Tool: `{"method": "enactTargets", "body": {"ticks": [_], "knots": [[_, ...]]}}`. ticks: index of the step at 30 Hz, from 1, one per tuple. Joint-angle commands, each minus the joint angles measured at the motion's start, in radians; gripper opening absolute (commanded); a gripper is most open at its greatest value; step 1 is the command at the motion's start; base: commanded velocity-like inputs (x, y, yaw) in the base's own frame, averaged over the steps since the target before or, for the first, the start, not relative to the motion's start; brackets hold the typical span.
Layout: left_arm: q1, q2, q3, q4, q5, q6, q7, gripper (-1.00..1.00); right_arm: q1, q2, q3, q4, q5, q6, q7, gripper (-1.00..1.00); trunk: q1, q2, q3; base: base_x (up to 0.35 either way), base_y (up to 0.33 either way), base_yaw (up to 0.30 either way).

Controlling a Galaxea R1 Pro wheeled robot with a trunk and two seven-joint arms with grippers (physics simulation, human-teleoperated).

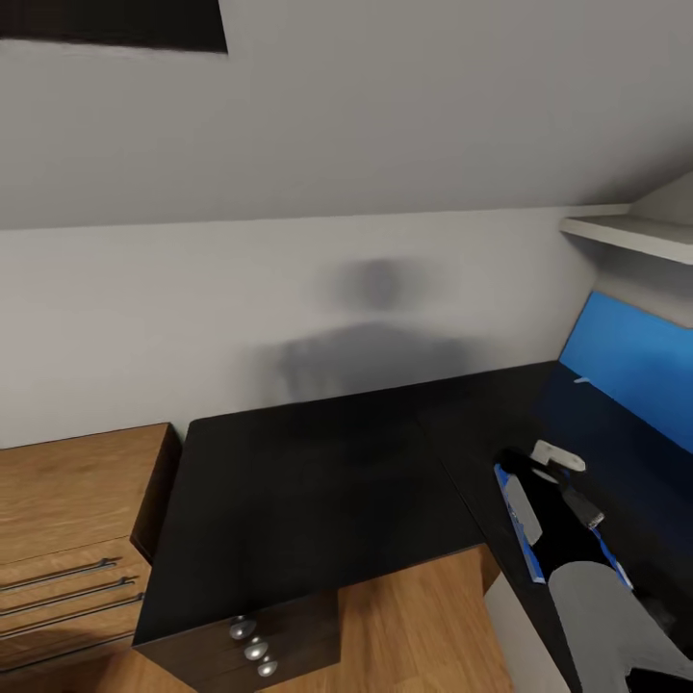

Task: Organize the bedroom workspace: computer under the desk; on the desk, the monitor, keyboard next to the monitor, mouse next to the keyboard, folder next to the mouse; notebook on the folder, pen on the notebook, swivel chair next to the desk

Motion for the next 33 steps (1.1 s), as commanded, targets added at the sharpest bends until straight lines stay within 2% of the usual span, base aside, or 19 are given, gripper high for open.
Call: {"method": "enactTargets", "body": {"ticks": [1, 3, 4, 5, 9, 11, 17, 18, 20, 21, 31, 33], "knots": [[0.0, 0.001, -0.006, -0.002, 0.011, -0.006, 0.007, 1.0, 0.011, 0.005, 0.011, -0.018, -0.002, 0.015, -0.005, 1.0, -0.003, 0.006, 0.002, 0.0, 0.0, 0.0], [0.0, 0.001, -0.006, -0.002, 0.011, -0.006, 0.008, 1.0, 0.027, 0.014, 0.031, -0.044, 0.003, 0.03, -0.004, 1.0, -0.011, 0.02, 0.008, 0.0, 0.0, 0.0], [0.0, 0.001, -0.006, -0.002, 0.012, -0.006, 0.009, 1.0, 0.038, 0.02, 0.054, -0.063, 0.006, 0.04, -0.003, 1.0, -0.015, 0.027, 0.011, 0.0, 0.0, 0.0], [0.0, 0.001, -0.006, -0.002, 0.012, -0.006, 0.009, 1.0, 0.05, 0.027, 0.101, -0.086, 0.009, 0.051, -0.003, 1.0, -0.019, 0.034, 0.014, 0.0, 0.0, 0.0], [0.0, 0.001, -0.006, -0.002, 0.013, -0.006, 0.009, 1.0, 0.056, 0.032, 0.132, -0.098, 0.006, 0.059, -0.002, 1.0, -0.034, 0.062, 0.027, -0.007, 0.0, 0.0], [0.0, 0.001, -0.006, -0.002, 0.013, -0.006, 0.009, 1.0, 0.058, 0.047, 0.159, -0.101, 0.004, 0.061, -0.001, 1.0, -0.042, 0.076, 0.033, -0.258, 0.0, 0.0], [0.0, 0.002, -0.006, -0.002, 0.013, -0.006, 0.009, 1.0, 0.058, 0.074, 0.175, -0.1, 0.005, 0.058, -0.002, 1.0, -0.065, 0.118, 0.052, -0.308, 0.0, 0.0], [0.0, 0.002, -0.006, 0.0, 0.015, -0.003, 0.009, 1.0, 0.058, 0.097, 0.184, -0.101, 0.009, 0.057, -0.004, 1.0, -0.068, 0.125, 0.055, -0.336, 0.0, 0.0], [0.0, 0.001, -0.006, 0.0, 0.015, -0.003, 0.009, 1.0, 0.058, 0.1, 0.185, -0.1, 0.008, 0.057, -0.004, 1.0, -0.068, 0.125, 0.055, -0.336, 0.0, 0.0], [0.0, 0.002, -0.006, 0.001, 0.015, -0.003, 0.009, 1.0, 0.058, 0.133, 0.186, -0.097, 0.011, 0.055, -0.006, 1.0, -0.068, 0.125, 0.055, -0.337, 0.0, 0.0], [0.0, 0.005, -0.004, 0.007, 0.019, 0.011, 0.005, 1.0, 0.058, 0.142, 0.184, -0.093, 0.012, 0.055, -0.006, 1.0, -0.068, 0.125, 0.055, -0.335, 0.0, 0.0], [0.001, 0.006, 0.007, 0.019, 0.022, 0.026, 0.004, 1.0, 0.058, 0.143, 0.184, -0.092, 0.011, 0.055, -0.006, 1.0, -0.068, 0.125, 0.055, -0.276, 0.0, 0.0]]}}
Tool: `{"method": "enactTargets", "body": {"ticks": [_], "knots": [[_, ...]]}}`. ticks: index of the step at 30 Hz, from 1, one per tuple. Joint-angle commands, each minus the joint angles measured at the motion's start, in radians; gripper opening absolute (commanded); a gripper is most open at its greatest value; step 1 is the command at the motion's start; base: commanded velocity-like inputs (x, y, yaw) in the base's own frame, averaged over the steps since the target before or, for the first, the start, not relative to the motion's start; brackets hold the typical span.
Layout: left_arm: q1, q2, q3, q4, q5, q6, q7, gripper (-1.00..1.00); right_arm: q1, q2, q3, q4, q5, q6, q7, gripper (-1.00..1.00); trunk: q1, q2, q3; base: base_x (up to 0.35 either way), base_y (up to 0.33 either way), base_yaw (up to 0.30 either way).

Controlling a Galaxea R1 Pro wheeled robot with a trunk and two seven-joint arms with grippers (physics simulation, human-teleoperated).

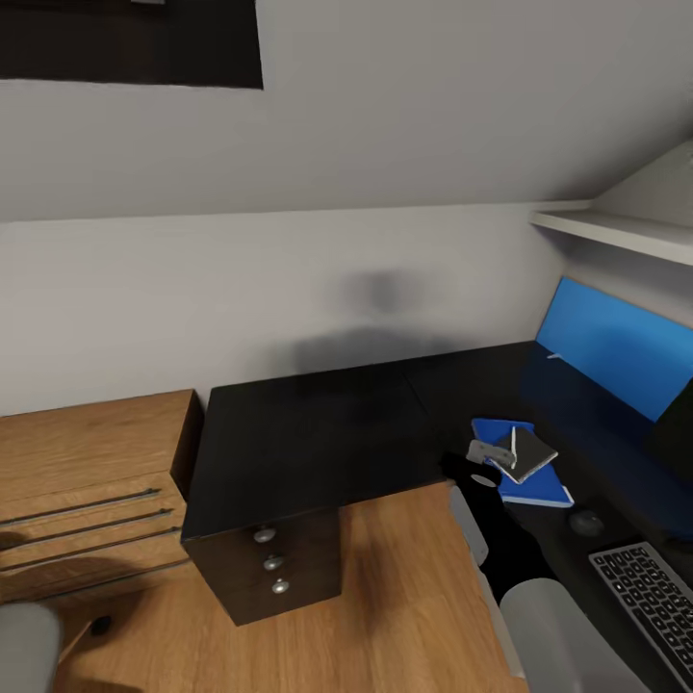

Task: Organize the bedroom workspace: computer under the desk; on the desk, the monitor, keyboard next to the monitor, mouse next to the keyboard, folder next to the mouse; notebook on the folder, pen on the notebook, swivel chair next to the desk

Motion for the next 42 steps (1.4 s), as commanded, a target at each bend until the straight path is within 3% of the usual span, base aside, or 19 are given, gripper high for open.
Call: {"method": "enactTargets", "body": {"ticks": [1, 4, 6, 10, 12, 13, 16, 17, 22, 29, 30, 31, 36, 37, 42], "knots": [[0.0, 0.002, 0.001, 0.004, 0.013, 0.002, 0.007, 1.0, -0.001, 0.0, 0.002, -0.001, -0.006, 0.004, -0.006, 1.0, 0.0, -0.002, -0.002, -0.248, 0.0, 0.0], [-0.001, 0.001, 0.035, 0.022, 0.019, 0.038, 0.005, 1.0, -0.001, 0.0, 0.002, 0.001, -0.006, 0.003, -0.005, 1.0, 0.0, -0.002, -0.002, -0.211, 0.0, 0.0], [-0.007, 0.002, 0.087, 0.05, 0.025, 0.124, -0.002, 1.0, -0.001, 0.002, 0.007, 0.019, -0.004, -0.005, -0.003, 1.0, 0.0, -0.002, -0.002, -0.088, 0.0, 0.0], [-0.011, 0.002, 0.106, 0.058, 0.025, 0.16, -0.008, 1.0, -0.001, 0.006, 0.033, 0.044, -0.003, -0.024, -0.002, 1.0, 0.0, -0.002, -0.002, -0.04, 0.0, 0.0], [-0.012, 0.001, 0.112, 0.061, 0.024, 0.172, -0.01, 1.0, -0.001, 0.007, 0.071, 0.06, -0.003, -0.05, -0.003, 1.0, 0.0, -0.002, -0.002, -0.016, 0.0, 0.002], [-0.013, -0.001, 0.116, 0.063, 0.022, 0.18, -0.011, 1.0, -0.001, 0.009, 0.143, 0.094, -0.004, -0.099, -0.005, 1.0, 0.0, -0.002, -0.002, -0.006, 0.0, 0.079], [-0.014, -0.003, 0.117, 0.064, 0.02, 0.182, -0.012, 1.0, -0.001, 0.012, 0.199, 0.141, -0.004, -0.15, -0.006, 1.0, 0.0, -0.002, -0.002, -0.004, 0.0, 0.134], [-0.014, -0.003, 0.118, 0.064, 0.019, 0.183, -0.012, 1.0, -0.001, 0.02, 0.232, 0.192, -0.004, -0.195, -0.006, 1.0, 0.0, -0.002, -0.002, -0.002, 0.0, 0.203], [-0.014, -0.002, 0.118, 0.064, 0.017, 0.185, -0.012, 1.0, -0.001, 0.061, 0.288, 0.366, -0.002, -0.35, -0.007, 1.0, 0.0, -0.002, -0.002, -0.001, 0.0, 0.236], [-0.014, -0.006, 0.118, 0.065, 0.016, 0.185, -0.012, 1.0, 0.0, 0.102, 0.322, 0.655, -0.002, -0.629, -0.008, 1.0, 0.0, -0.002, -0.002, 0.0, 0.0, 0.265], [-0.014, -0.007, 0.117, 0.065, 0.016, 0.185, -0.012, 1.0, 0.002, 0.105, 0.324, 0.757, -0.002, -0.735, -0.007, 1.0, 0.0, -0.002, -0.002, 0.0, 0.0, 0.274], [-0.014, -0.008, 0.117, 0.065, 0.016, 0.186, -0.012, 1.0, 0.004, 0.106, 0.325, 0.786, -0.003, -0.77, -0.007, 1.0, 0.0, -0.002, -0.002, 0.0, 0.0, 0.274], [-0.014, -0.013, 0.117, 0.065, 0.017, 0.185, -0.012, 1.0, 0.055, 0.103, 0.325, 0.875, -0.002, -0.943, -0.005, 1.0, 0.0, -0.002, -0.002, 0.0, 0.0, 0.275], [-0.014, -0.014, 0.117, 0.065, 0.017, 0.184, -0.012, 1.0, 0.12, 0.102, 0.326, 0.892, -0.001, -1.009, -0.005, 1.0, 0.0, -0.002, -0.002, 0.0, 0.0, 0.277], [-0.014, -0.015, 0.117, 0.065, 0.017, 0.182, -0.012, 1.0, 0.188, 0.09, 0.326, 0.906, -0.004, -1.073, -0.005, 1.0, 0.0, -0.002, -0.001, 0.0, 0.0, 0.278]]}}
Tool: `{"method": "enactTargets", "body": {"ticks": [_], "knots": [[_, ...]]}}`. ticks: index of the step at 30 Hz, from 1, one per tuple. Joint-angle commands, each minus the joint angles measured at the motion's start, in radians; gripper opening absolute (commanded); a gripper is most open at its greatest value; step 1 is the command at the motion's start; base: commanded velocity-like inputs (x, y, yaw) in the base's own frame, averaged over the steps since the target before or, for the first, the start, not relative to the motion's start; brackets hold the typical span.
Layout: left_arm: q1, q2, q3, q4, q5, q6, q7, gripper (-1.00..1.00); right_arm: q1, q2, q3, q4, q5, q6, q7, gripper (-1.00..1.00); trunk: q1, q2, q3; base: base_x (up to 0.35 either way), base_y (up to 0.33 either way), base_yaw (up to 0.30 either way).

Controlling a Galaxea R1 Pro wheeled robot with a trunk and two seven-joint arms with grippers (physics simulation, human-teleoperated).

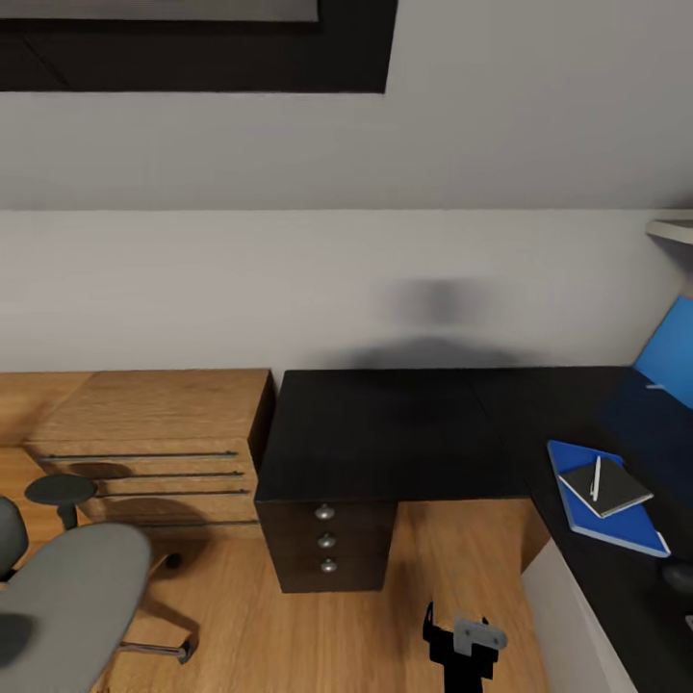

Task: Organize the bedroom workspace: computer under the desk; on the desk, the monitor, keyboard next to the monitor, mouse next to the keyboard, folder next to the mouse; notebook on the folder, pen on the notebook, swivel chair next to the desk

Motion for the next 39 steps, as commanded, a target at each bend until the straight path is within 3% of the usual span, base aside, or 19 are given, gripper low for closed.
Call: {"method": "enactTargets", "body": {"ticks": [1, 9, 14, 22, 39], "knots": [[-0.001, 0.001, -0.005, -0.002, 0.003, 0.004, 0.008, 1.0, 0.004, -0.001, 0.012, 0.003, -0.005, -0.004, -0.004, 1.0, 0.001, -0.002, -0.001, 0.0, 0.0, 0.275], [-0.001, -0.008, -0.008, 0.0, -0.001, -0.011, 0.005, 1.0, 0.03, -0.042, 0.01, 0.0, -0.014, -0.008, -0.004, 1.0, 0.001, -0.002, 0.005, 0.0, 0.0, 0.255], [-0.001, -0.009, -0.023, 0.021, -0.002, -0.068, 0.005, 1.0, 0.031, -0.042, 0.01, 0.002, -0.015, -0.008, -0.004, 1.0, 0.001, -0.002, 0.01, 0.0, 0.0, 0.224], [-0.001, -0.009, -0.042, 0.047, -0.003, -0.075, 0.005, 1.0, 0.031, -0.042, 0.01, 0.001, -0.016, -0.01, -0.004, 1.0, 0.001, -0.002, 0.02, -0.023, 0.0, 0.204], [-0.001, -0.008, -0.045, 0.052, -0.003, -0.076, 0.005, 1.0, 0.031, -0.047, 0.006, 0.0, -0.016, -0.008, -0.004, 1.0, 0.001, -0.002, 0.041, -0.282, 0.0, 0.196]]}}
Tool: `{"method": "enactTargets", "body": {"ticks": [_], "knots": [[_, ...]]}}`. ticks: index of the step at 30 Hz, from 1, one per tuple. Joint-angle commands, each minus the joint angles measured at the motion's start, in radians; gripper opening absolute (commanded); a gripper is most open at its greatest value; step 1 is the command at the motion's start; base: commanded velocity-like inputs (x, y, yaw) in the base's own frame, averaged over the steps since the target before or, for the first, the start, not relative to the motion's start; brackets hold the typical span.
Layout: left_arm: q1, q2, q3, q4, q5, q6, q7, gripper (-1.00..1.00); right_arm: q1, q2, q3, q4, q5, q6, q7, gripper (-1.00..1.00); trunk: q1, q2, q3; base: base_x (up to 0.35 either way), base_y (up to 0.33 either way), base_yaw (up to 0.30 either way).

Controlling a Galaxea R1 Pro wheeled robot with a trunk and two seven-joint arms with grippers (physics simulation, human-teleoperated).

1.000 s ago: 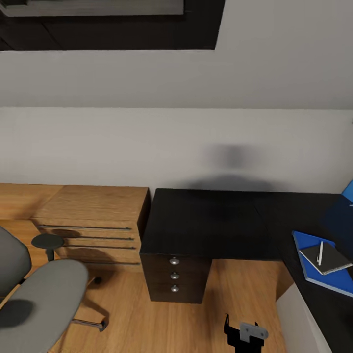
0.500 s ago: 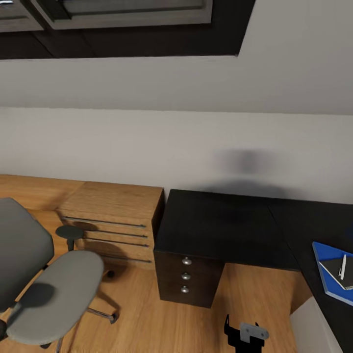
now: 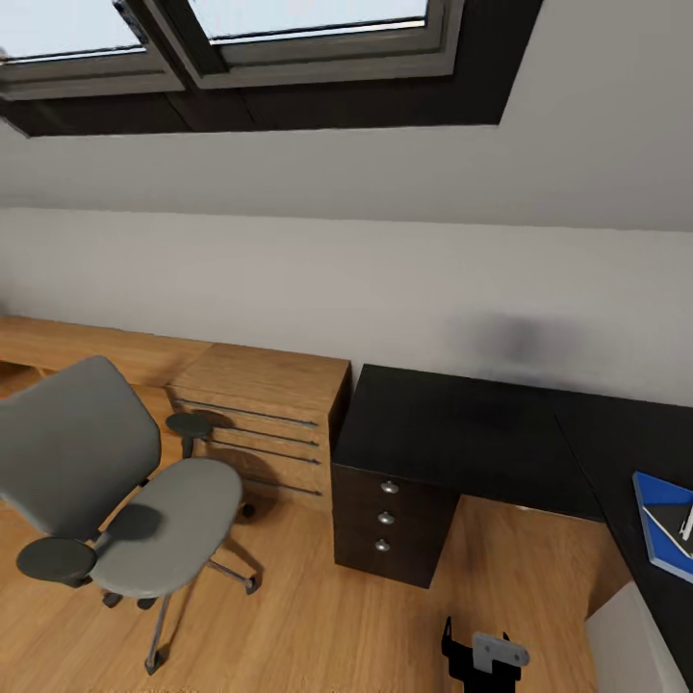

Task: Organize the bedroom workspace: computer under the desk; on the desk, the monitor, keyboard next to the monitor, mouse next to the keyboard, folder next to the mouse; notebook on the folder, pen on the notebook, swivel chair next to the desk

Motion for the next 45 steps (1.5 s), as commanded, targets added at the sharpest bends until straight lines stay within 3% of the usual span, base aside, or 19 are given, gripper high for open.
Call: {"method": "enactTargets", "body": {"ticks": [1, 6, 13, 37, 40, 42, 45], "knots": [[-0.001, 0.001, -0.005, -0.002, 0.004, 0.004, 0.008, 1.0, -0.001, 0.0, 0.009, 0.002, -0.006, -0.003, -0.004, 1.0, 0.0, -0.002, -0.001, -0.108, 0.0, 0.196], [-0.001, 0.0, -0.004, -0.003, 0.003, 0.003, 0.008, 1.0, -0.001, -0.001, 0.009, 0.002, -0.006, -0.003, -0.004, 1.0, 0.0, -0.002, 0.005, -0.052, 0.0, 0.196], [-0.001, 0.001, -0.006, -0.003, 0.003, -0.07, 0.008, 1.0, -0.001, -0.001, 0.01, 0.002, -0.006, -0.003, -0.001, 1.0, 0.0, -0.002, 0.012, -0.004, 0.0, 0.151], [-0.001, 0.002, -0.006, -0.031, 0.004, -0.068, 0.01, 1.0, -0.001, -0.004, 0.014, 0.005, -0.001, -0.001, 0.066, 1.0, 0.0, -0.002, 0.019, 0.0, 0.0, 0.006], [-0.001, 0.003, -0.009, 0.027, 0.006, -0.069, 0.012, 1.0, -0.001, -0.004, 0.015, 0.006, 0.0, 0.0, 0.066, 1.0, 0.0, -0.002, 0.023, 0.0, 0.0, 0.023], [-0.001, 0.007, -0.01, 0.132, 0.005, -0.077, 0.01, 1.0, -0.001, -0.004, 0.014, 0.005, 0.0, 0.0, 0.067, 1.0, 0.0, -0.002, 0.026, 0.0, 0.0, 0.055], [-0.001, 0.014, -0.01, 0.186, 0.004, -0.085, 0.008, 1.0, -0.001, -0.005, 0.013, 0.005, 0.0, 0.0, 0.067, 1.0, 0.0, -0.002, 0.031, 0.0, 0.0, 0.068]]}}
